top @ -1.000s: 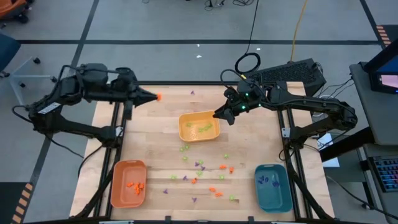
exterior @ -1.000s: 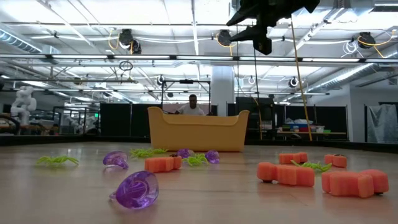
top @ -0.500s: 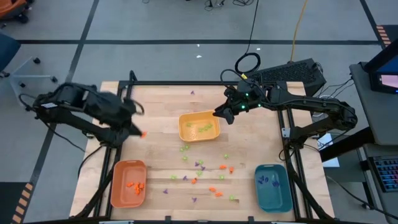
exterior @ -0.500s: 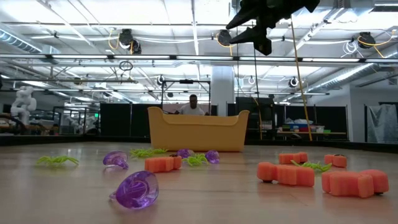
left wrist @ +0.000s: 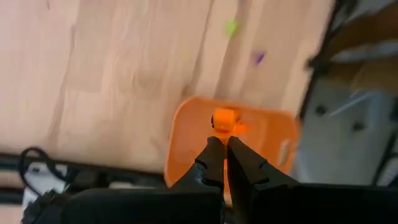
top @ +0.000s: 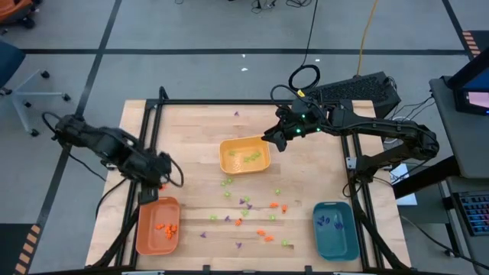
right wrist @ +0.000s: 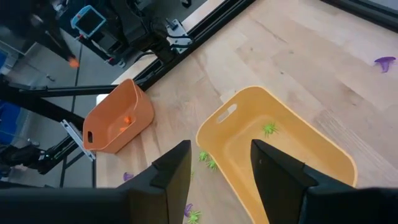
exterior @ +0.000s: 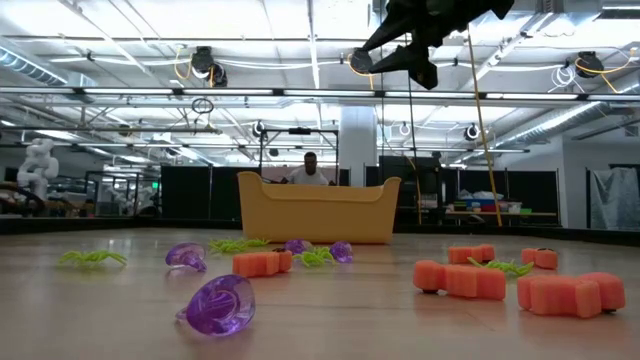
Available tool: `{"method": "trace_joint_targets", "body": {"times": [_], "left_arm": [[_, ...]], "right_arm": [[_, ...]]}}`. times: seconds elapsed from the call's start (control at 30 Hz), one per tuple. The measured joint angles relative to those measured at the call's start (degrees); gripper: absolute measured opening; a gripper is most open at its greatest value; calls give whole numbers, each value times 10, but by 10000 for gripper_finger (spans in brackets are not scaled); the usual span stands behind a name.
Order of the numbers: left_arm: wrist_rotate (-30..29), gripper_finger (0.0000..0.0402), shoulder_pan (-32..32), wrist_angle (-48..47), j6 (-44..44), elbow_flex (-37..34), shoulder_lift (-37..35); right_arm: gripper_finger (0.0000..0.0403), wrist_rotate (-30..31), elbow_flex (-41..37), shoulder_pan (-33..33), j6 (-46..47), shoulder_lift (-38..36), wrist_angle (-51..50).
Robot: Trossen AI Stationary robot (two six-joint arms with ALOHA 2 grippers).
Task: Sort Halloween decoration
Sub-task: Put the orange skeleton toy into the orange bin
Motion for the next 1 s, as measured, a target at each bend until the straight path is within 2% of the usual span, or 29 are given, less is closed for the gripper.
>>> {"method": "trace_joint_targets", "body": {"times": [0.17,0.67,1.0], "left_arm": [[2,2,-45,49,-5,-87,2],[1,2,-155,256,-162,-268,3],[-25,2,-168,326,-165,-354,4]], "right_arm": [[155,1,0,0,2,0,0],[155,1,0,0,1,0,0],[155,1,0,0,2,0,0]]}}
